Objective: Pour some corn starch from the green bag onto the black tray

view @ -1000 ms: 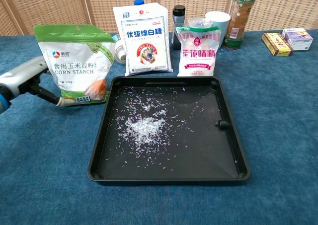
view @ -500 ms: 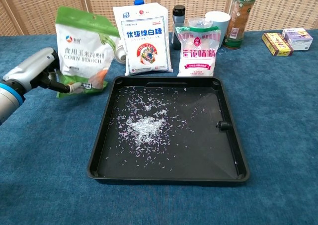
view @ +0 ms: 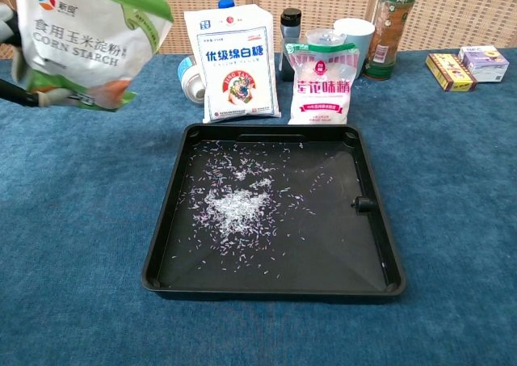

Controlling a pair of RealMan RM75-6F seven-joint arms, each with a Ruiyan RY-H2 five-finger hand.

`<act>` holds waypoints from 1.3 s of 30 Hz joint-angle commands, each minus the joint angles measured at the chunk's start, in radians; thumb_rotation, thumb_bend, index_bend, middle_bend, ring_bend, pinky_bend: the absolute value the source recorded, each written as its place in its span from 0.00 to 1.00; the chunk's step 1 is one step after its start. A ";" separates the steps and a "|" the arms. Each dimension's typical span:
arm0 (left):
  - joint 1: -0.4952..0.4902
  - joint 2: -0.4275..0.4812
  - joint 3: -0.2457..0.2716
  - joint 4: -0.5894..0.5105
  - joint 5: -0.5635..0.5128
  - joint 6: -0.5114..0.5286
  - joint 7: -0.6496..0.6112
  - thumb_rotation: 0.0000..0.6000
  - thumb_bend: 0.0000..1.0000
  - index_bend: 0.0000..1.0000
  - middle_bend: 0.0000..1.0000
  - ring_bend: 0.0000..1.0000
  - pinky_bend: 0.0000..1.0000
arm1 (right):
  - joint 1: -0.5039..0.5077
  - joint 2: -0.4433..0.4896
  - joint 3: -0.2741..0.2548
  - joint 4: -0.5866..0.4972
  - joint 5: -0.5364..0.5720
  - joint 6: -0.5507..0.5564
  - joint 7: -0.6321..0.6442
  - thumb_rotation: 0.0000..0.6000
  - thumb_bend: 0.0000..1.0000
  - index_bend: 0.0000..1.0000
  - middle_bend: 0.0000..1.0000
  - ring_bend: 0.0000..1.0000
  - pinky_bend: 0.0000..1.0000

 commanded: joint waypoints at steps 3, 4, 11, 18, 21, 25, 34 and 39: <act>-0.032 0.167 0.057 -0.123 0.094 -0.010 0.126 1.00 0.43 0.67 0.63 0.61 0.63 | 0.002 -0.002 0.000 -0.005 -0.003 0.001 -0.010 0.70 0.03 0.04 0.02 0.00 0.08; -0.040 0.190 0.061 -0.148 0.105 -0.017 0.147 1.00 0.43 0.68 0.63 0.61 0.63 | 0.002 -0.003 0.000 -0.006 -0.003 0.001 -0.012 0.70 0.03 0.04 0.02 0.00 0.08; -0.109 0.292 0.081 -0.270 0.176 -0.114 0.346 1.00 0.43 0.69 0.63 0.61 0.63 | 0.005 -0.010 -0.001 -0.002 0.003 -0.006 -0.023 0.70 0.02 0.04 0.02 0.00 0.08; -0.189 0.358 0.061 -0.402 0.232 -0.205 0.545 1.00 0.43 0.71 0.63 0.61 0.63 | 0.007 -0.013 -0.001 0.001 0.006 -0.009 -0.024 0.70 0.02 0.04 0.02 0.00 0.08; -0.221 0.371 0.054 -0.436 0.253 -0.249 0.617 1.00 0.43 0.72 0.63 0.61 0.64 | 0.007 -0.013 -0.002 0.002 0.007 -0.010 -0.020 0.70 0.02 0.04 0.02 0.00 0.08; -0.265 0.381 0.044 -0.463 0.294 -0.304 0.729 1.00 0.43 0.72 0.63 0.61 0.65 | 0.007 -0.012 -0.002 0.004 0.006 -0.009 -0.014 0.70 0.02 0.04 0.02 0.00 0.08; -0.341 0.356 0.022 -0.438 0.340 -0.400 0.898 1.00 0.45 0.72 0.63 0.61 0.66 | 0.007 -0.009 -0.004 0.003 -0.001 -0.006 -0.005 0.70 0.03 0.04 0.02 0.00 0.08; -0.373 0.354 0.012 -0.433 0.360 -0.427 0.959 1.00 0.45 0.72 0.63 0.61 0.66 | 0.007 -0.008 -0.004 0.005 0.000 -0.007 -0.001 0.70 0.02 0.04 0.02 0.00 0.08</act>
